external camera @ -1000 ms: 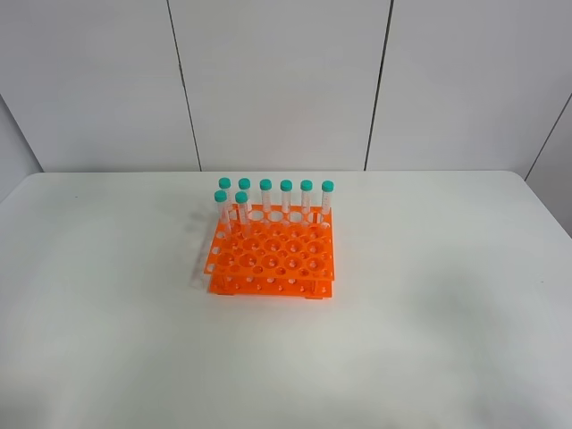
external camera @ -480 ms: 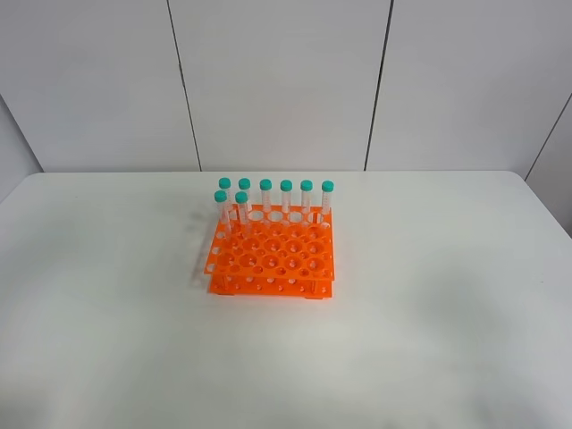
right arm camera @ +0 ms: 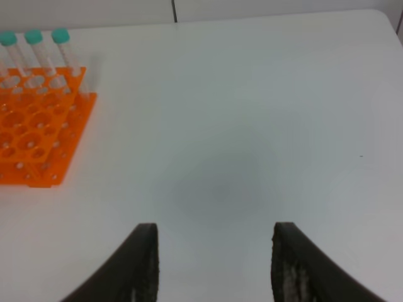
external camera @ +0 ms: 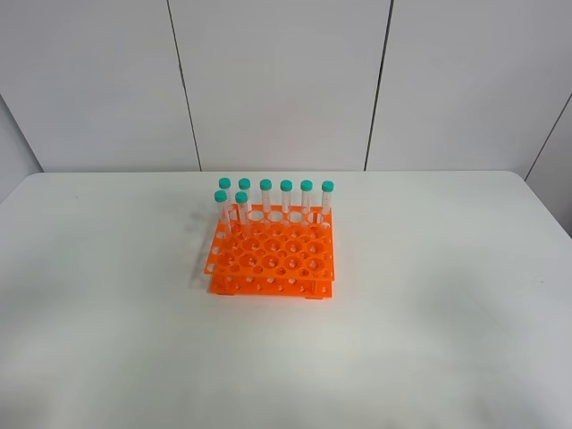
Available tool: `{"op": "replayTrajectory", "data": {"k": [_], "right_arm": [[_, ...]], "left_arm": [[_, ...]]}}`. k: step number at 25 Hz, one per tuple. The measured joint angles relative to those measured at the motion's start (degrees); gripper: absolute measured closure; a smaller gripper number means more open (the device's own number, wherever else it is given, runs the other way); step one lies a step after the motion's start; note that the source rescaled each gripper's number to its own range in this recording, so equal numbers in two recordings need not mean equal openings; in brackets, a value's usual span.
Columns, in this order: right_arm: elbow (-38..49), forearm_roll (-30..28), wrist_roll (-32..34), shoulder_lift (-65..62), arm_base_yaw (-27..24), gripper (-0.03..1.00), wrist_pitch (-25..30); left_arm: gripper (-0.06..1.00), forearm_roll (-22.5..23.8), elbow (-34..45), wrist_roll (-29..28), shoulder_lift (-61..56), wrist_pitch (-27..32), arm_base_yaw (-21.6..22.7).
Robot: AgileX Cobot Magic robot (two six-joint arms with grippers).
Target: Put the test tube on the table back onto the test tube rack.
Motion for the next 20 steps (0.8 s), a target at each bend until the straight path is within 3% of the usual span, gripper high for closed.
{"op": "replayTrajectory", "data": {"k": [20], "right_arm": [[0.0,0.0,0.0,0.0,0.0,-0.03,0.0]], "left_arm": [[0.29,-0.5,6.3,-2.8,-8.5,-0.2,0.0]]}}
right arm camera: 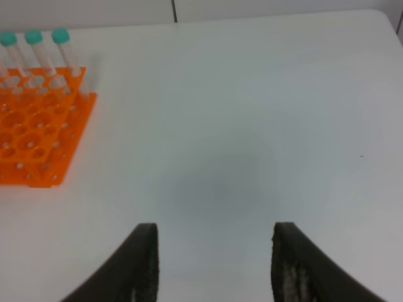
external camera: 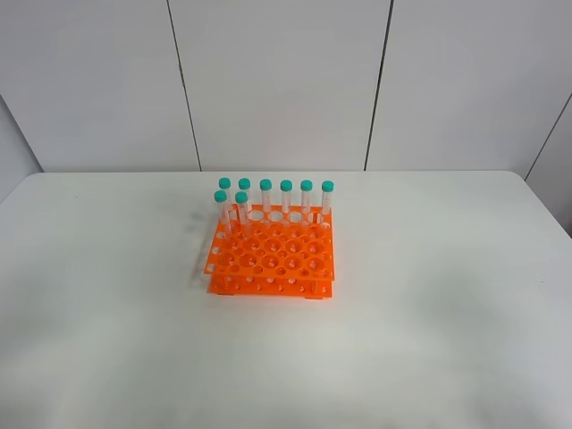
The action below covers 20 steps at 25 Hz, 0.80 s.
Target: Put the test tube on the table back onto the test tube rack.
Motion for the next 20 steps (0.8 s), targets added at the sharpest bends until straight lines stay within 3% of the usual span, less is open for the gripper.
{"op": "replayTrajectory", "data": {"k": [11,20], "right_arm": [[0.0,0.1,0.0,0.0,0.0,-0.03,0.0],[0.0,0.1,0.0,0.0,0.0,-0.03,0.0]], "left_arm": [[0.27,-1.1,1.4,-0.2,0.0,-2.1,0.0],[0.11,-1.1,1.4,-0.2,0.0,-2.1,0.0]]}}
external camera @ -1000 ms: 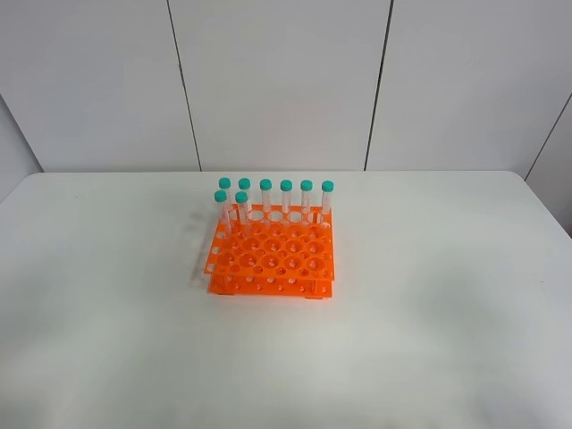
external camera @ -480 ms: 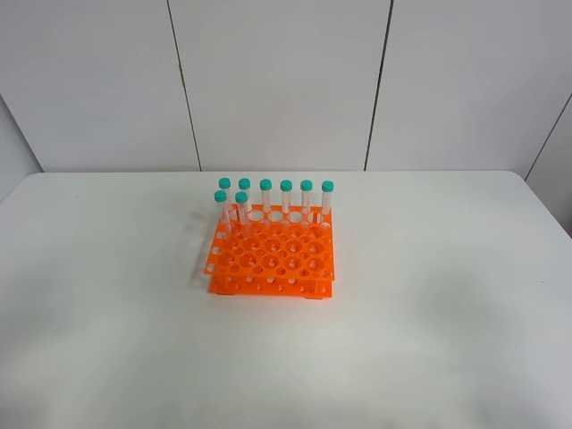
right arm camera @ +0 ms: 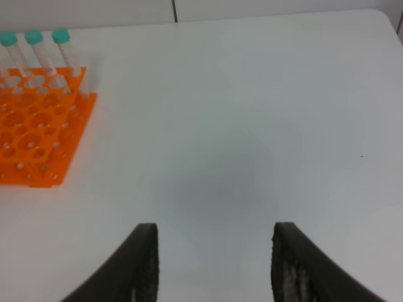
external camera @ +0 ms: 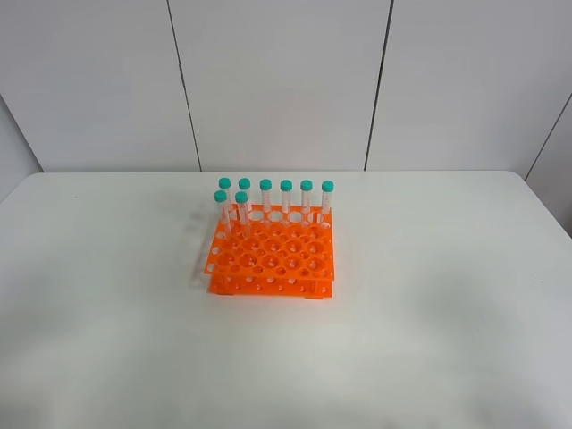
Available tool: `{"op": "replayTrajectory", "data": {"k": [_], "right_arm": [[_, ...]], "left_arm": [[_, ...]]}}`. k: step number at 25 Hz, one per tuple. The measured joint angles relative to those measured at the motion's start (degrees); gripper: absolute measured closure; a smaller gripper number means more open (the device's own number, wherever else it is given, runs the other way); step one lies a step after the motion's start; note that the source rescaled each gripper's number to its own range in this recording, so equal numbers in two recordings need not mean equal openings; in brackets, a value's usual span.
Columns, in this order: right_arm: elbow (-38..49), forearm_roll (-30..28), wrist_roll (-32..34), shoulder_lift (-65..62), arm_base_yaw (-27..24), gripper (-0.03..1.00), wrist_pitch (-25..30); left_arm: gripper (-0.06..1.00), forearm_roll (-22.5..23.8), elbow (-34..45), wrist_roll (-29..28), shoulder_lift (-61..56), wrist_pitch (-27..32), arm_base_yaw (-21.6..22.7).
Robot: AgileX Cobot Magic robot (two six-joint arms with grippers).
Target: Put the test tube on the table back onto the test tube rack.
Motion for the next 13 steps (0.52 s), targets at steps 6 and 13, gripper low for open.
{"op": "replayTrajectory", "data": {"k": [6,13], "right_arm": [[0.0,0.0,0.0,0.0,0.0,-0.03,0.0],[0.0,0.1,0.0,0.0,0.0,-0.03,0.0]], "left_arm": [[0.1,0.0,0.0,0.0,0.0,0.0,0.0],[0.1,0.0,0.0,0.0,0.0,0.0,0.0]]}}
